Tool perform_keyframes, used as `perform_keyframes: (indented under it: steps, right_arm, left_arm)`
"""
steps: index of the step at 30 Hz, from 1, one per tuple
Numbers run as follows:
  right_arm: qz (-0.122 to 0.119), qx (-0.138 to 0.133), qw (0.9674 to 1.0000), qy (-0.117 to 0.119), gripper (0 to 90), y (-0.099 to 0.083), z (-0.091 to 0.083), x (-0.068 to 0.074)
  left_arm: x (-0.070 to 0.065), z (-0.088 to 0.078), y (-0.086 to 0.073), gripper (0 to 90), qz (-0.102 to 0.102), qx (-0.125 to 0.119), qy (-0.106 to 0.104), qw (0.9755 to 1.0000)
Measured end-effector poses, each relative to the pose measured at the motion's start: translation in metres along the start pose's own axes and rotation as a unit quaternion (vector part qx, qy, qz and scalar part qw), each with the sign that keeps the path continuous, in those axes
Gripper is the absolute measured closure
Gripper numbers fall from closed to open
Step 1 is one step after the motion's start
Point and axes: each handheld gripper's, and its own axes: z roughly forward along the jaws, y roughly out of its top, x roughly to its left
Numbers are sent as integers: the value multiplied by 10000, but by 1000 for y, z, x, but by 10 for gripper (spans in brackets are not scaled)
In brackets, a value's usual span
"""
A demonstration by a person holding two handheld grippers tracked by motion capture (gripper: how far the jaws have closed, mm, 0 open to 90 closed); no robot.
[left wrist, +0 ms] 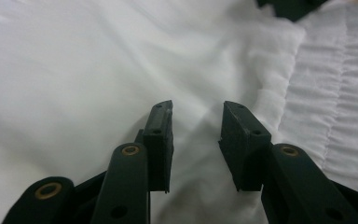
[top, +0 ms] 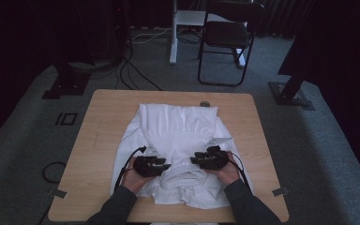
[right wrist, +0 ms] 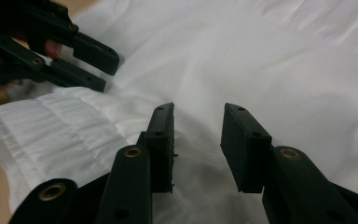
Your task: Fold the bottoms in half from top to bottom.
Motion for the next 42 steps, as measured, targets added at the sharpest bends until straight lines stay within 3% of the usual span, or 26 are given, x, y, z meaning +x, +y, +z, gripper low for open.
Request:
perform_keyframes:
  steps: [1,2,3,4,5,8,10,11,12,13,16,20,24,26,29,31,38,42]
  right_arm:
    - [-8,79,10000,30,638,-3,2,2]
    - [-42,246,9996,118,641,-9,5,6]
    - [-42,246,9996,118,641,-9,5,6]
    - [-238,493,9985,89,645,-16,9,11]
    - [-238,493,9985,89,645,-16,9,11]
    - [-349,364,9987,7,641,-13,7,9]
    - [-385,35,9986,-355,606,6,1,-3]
    - [-385,35,9986,-355,606,6,1,-3]
    - [-356,-144,9971,-659,583,19,2,-20]
    - [-356,-144,9971,-659,583,19,2,-20]
    - [32,-276,9940,-1056,547,37,14,-54]
    - [194,-99,9915,-1286,530,43,37,-79]
    - [505,98,9898,-1332,496,34,53,-92]
    - [543,54,9891,-1365,493,28,53,-90]
    - [377,99,9890,-1425,495,22,49,-84]
    - [419,65,9897,-1368,496,17,46,-79]
    - [285,71,9913,-1286,497,-8,28,-53]
    - [267,90,9932,-1127,497,-25,14,-39]
  left_arm:
    - [-3,0,-1,640,131,65,29,9999]
    - [-3,0,-2,636,150,34,52,9999]
    - [-3,0,-2,625,150,34,52,9999]
    - [2,-5,1,614,78,-82,169,9998]
    - [2,-5,1,613,78,-82,169,9998]
    - [20,-15,15,604,-52,-367,617,9974]
    - [38,-19,30,573,-102,-517,938,9942]
    - [38,-19,30,566,-102,-517,938,9942]
    - [55,-18,41,564,-171,-607,1148,9914]
    - [55,-18,41,560,-171,-607,1148,9914]
    - [86,-4,53,556,-443,-508,1520,9861]
    - [109,13,48,548,-766,-241,1601,9838]
    - [119,28,28,542,-959,-29,1460,9846]
    - [119,26,20,544,-1076,-249,1379,9843]
    - [112,23,15,546,-1051,-245,1389,9844]
    - [106,20,11,546,-1030,-249,1385,9847]
    - [74,7,-10,546,-986,-311,1263,9866]
    - [54,-2,-24,544,-977,-393,1153,9877]
